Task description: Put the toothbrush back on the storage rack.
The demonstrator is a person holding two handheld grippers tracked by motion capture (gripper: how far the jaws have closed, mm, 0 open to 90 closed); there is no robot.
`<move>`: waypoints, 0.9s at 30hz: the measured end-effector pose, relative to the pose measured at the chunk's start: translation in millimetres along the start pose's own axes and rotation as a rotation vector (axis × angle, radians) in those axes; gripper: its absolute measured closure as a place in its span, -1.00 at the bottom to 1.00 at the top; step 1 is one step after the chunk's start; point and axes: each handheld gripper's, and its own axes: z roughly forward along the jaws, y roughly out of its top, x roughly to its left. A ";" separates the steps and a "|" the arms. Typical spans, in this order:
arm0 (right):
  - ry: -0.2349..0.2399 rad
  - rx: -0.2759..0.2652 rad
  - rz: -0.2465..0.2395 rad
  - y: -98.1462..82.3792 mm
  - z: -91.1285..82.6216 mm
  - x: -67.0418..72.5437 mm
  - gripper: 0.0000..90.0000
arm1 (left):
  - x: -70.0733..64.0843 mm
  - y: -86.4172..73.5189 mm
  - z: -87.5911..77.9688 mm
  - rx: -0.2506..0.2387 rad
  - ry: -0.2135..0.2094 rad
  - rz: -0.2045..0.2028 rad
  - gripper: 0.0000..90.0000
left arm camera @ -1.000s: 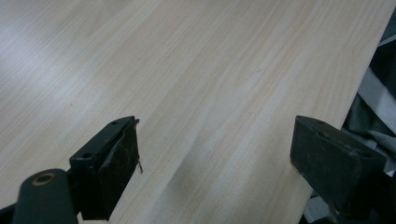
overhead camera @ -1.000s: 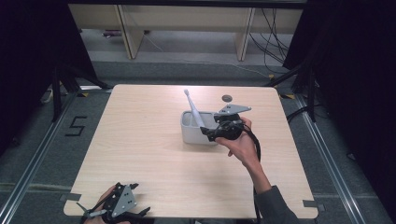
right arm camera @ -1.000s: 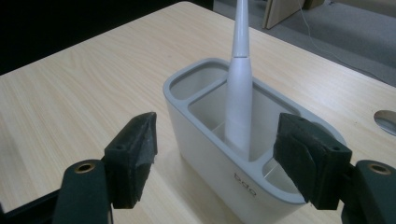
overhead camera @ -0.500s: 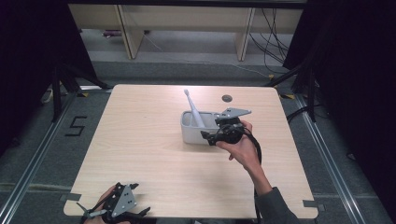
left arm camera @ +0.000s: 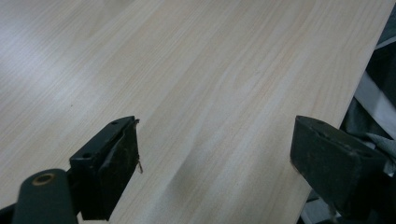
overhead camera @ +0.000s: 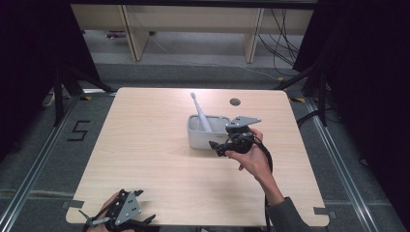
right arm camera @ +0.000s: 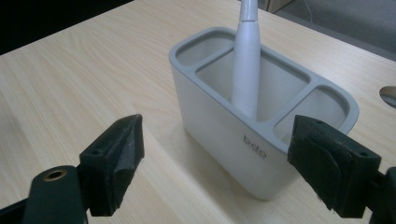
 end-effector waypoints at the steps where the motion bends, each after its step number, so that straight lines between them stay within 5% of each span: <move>1: -0.006 -0.005 -0.011 -1.5 -0.3 -0.4 -0.58 | 0.4 0.1 -0.1 0.007 0.003 0.009 -0.67; 7: -0.004 -0.001 0.015 -10.5 -5.4 0.1 -0.58 | -0.3 -0.2 0.6 -0.007 0.002 0.000 -0.67; 27: 0.004 -0.006 -0.015 -35.9 -13.3 3.5 -0.58 | -0.2 -0.2 0.5 0.001 0.000 0.000 -0.67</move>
